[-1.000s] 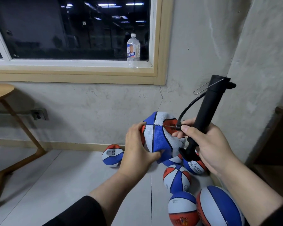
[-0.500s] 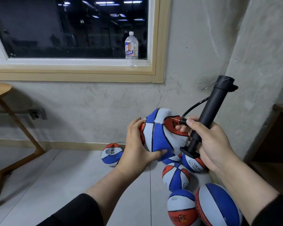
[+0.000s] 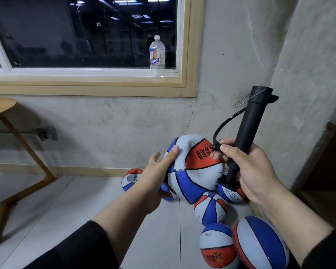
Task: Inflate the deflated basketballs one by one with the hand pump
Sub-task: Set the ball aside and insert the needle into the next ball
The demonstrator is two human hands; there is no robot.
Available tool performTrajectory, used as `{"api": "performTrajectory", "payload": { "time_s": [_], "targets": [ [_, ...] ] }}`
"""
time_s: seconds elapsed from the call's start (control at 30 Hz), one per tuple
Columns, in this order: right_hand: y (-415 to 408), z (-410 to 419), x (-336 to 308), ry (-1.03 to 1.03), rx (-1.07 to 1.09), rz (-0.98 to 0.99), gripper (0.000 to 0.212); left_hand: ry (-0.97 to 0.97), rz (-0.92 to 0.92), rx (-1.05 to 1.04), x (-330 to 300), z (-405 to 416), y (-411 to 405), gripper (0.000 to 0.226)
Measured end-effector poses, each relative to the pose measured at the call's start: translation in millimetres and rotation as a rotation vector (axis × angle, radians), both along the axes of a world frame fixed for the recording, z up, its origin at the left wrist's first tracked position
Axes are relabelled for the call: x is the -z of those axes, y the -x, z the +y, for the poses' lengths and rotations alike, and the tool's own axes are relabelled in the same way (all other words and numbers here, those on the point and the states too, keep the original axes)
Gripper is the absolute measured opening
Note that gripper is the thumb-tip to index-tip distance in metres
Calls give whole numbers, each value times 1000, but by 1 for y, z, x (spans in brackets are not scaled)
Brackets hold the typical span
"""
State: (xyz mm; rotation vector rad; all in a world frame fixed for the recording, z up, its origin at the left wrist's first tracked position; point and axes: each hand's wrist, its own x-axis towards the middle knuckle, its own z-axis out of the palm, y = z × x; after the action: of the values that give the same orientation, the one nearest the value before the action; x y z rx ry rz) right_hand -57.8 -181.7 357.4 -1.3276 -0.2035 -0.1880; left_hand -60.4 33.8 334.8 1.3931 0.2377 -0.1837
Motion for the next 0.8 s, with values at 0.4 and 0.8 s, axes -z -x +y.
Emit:
{"api": "performTrajectory", "payload": {
  "time_s": [0.4,0.8],
  "targets": [
    [-1,4,-10,-118,-35,15,10,-113,-367,-133,9,2,-6,142],
    [-1,2,-2,-87,20,-7,13,-122,-381,-159,4,-5,-3,91]
  ]
}}
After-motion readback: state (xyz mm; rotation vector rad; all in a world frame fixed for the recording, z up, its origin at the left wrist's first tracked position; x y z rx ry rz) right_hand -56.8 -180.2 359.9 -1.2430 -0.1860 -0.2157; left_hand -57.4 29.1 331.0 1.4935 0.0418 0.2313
